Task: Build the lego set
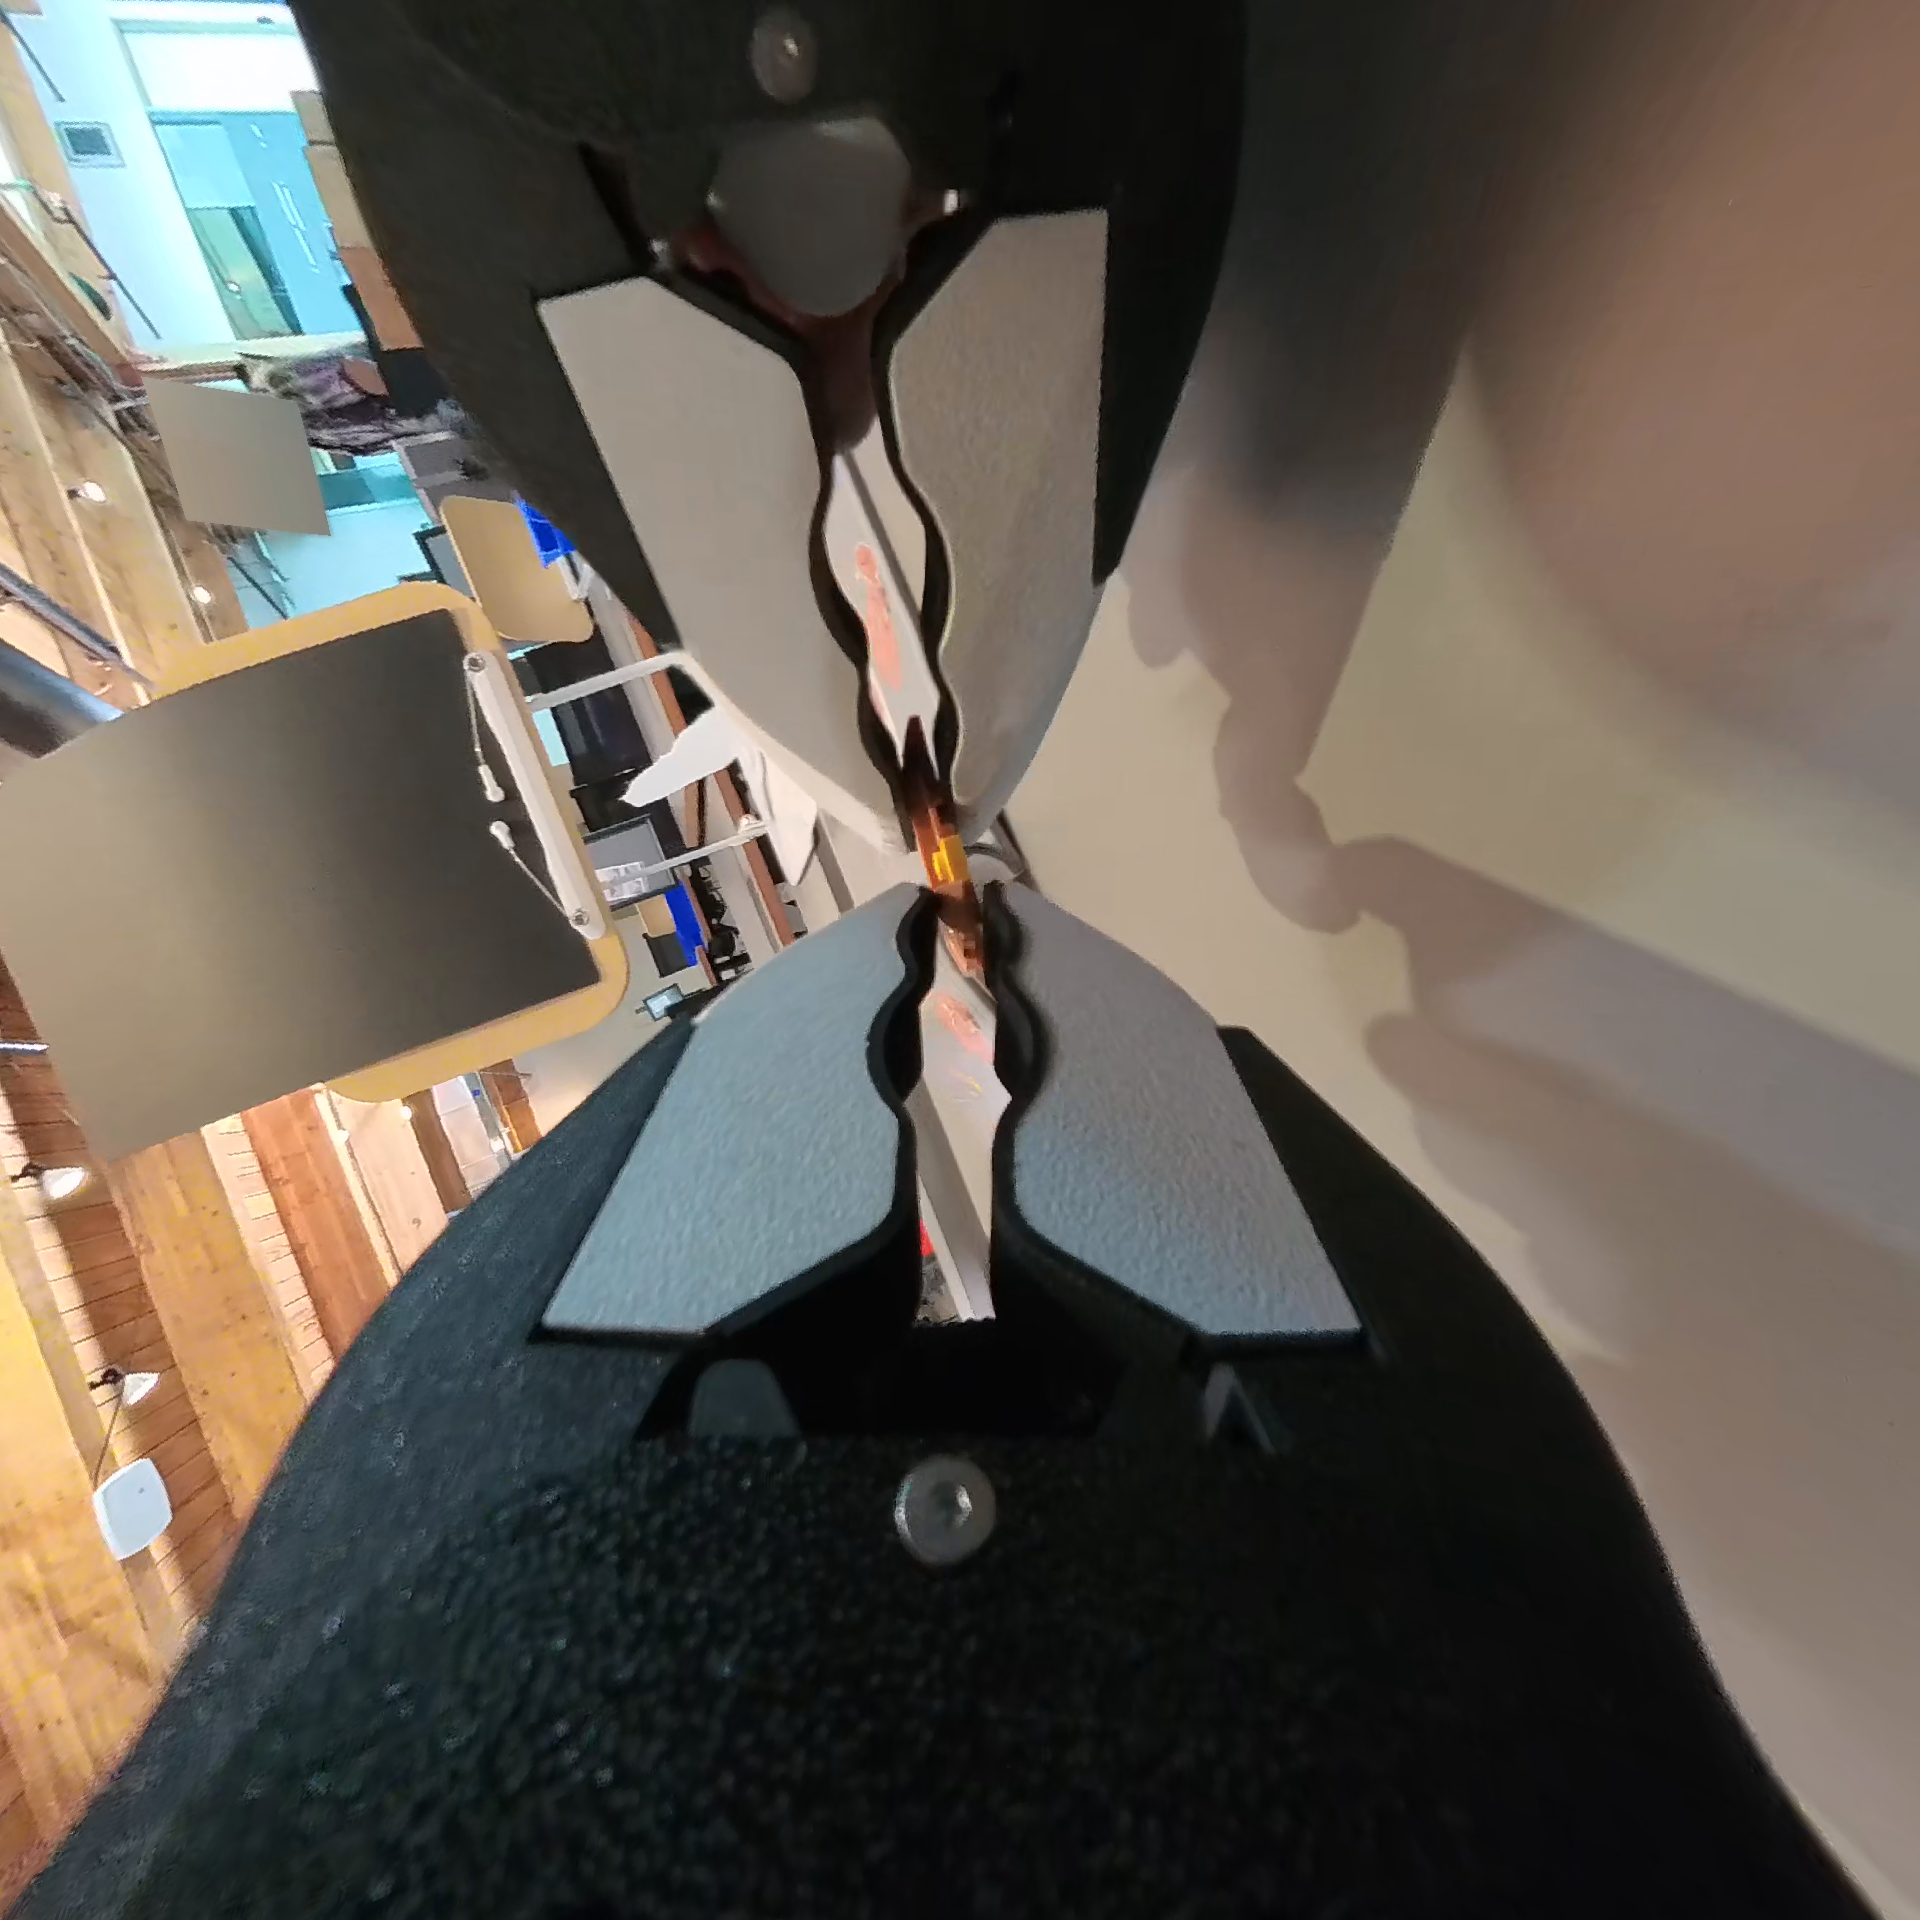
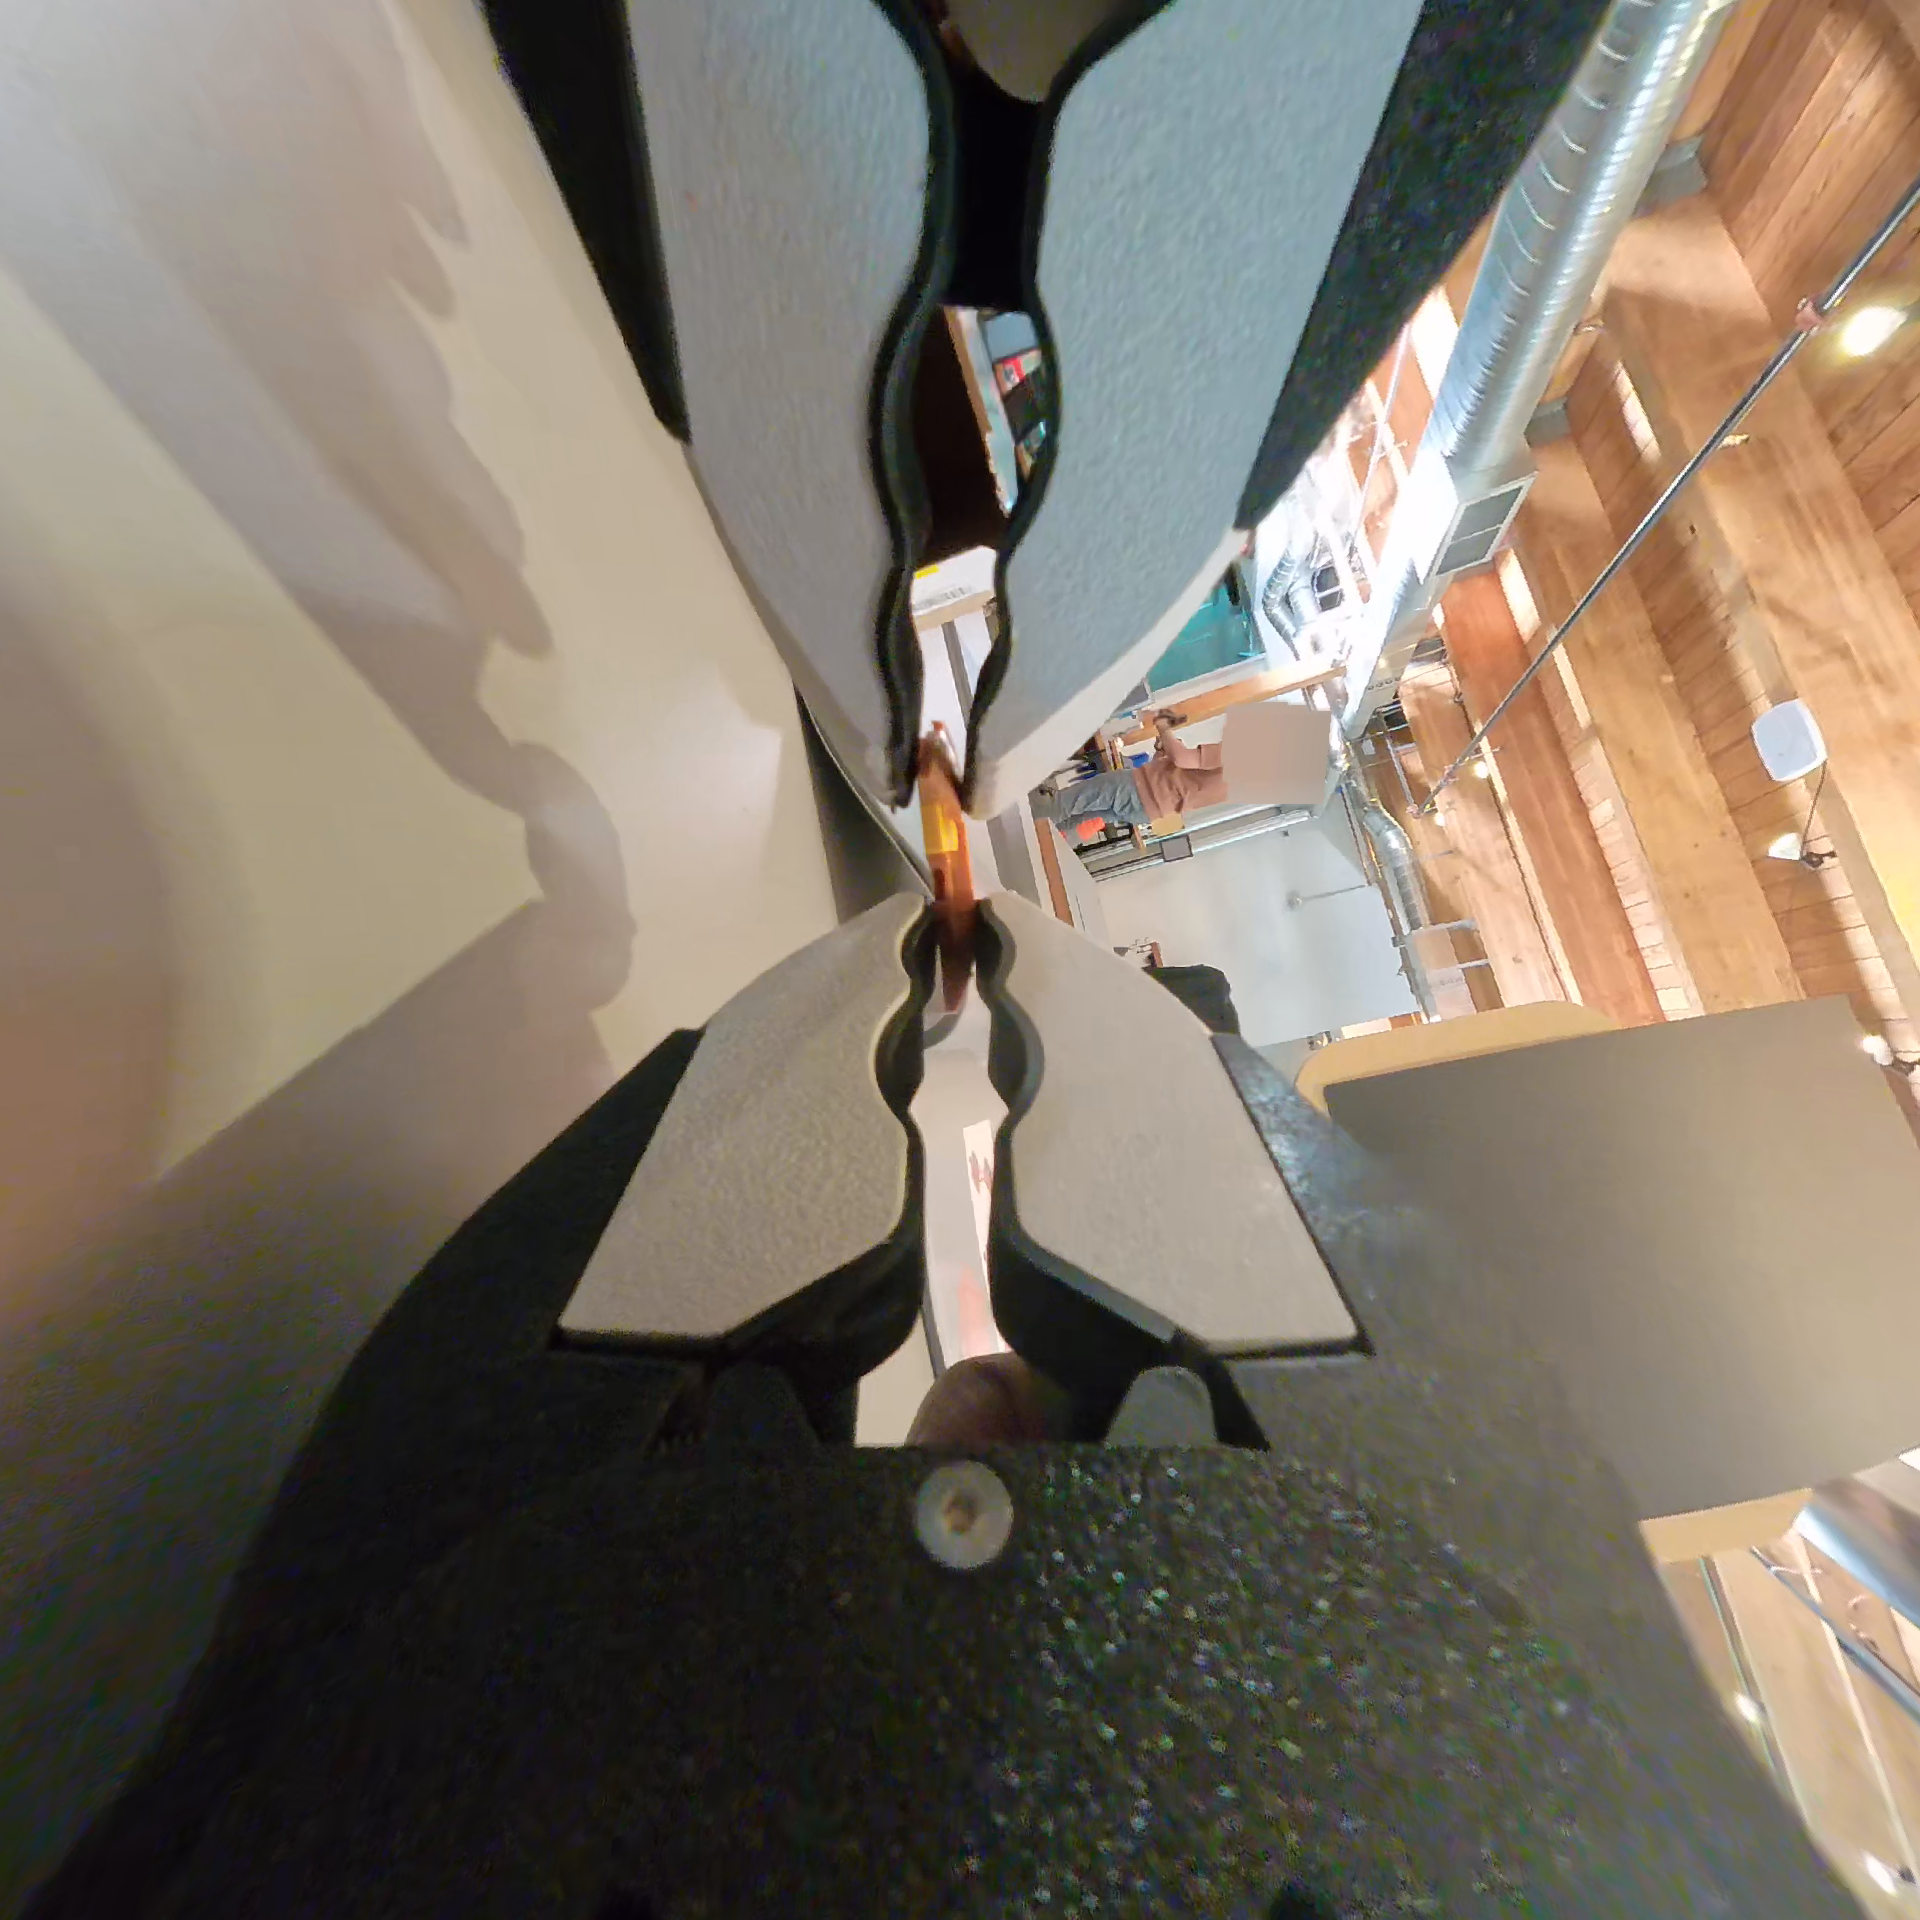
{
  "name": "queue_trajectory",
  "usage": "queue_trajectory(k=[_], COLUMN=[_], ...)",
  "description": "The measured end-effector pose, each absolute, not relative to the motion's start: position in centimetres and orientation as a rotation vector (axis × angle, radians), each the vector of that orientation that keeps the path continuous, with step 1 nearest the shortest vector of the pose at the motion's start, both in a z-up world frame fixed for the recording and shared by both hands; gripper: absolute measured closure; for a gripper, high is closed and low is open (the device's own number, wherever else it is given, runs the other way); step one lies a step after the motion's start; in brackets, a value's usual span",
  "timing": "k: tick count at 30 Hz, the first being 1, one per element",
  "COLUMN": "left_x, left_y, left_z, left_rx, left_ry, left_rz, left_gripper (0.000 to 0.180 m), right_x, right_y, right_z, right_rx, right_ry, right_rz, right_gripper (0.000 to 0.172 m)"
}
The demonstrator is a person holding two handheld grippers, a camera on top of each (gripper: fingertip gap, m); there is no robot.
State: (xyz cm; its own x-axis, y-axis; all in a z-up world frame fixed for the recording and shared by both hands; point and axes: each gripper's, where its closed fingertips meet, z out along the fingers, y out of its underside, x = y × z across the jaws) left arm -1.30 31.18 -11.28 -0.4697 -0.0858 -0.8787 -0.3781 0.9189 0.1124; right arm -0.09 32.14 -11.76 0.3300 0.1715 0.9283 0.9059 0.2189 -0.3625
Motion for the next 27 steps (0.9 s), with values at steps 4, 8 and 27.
queue_trajectory(k=[4, 8, 27], left_x=[-1.1, -0.9, -0.8], left_y=[31.2, 31.2, 30.9], left_z=[-10.8, -10.2, -9.6], left_rx=[-0.332, -0.328, -0.330], left_ry=[2.005, 1.965, 1.934], left_rz=[0.349, 0.341, 0.314], left_gripper=[0.173, 0.173, 0.175], right_x=[0.1, 0.2, 0.3], right_y=[32.2, 32.1, 31.9], right_z=[-11.3, -10.7, -10.3], right_rx=[-1.264, -1.258, -1.241], right_ry=[-1.110, -1.083, -1.077], right_rz=[-0.696, -0.692, -0.709], right_gripper=[0.165, 0.165, 0.166])
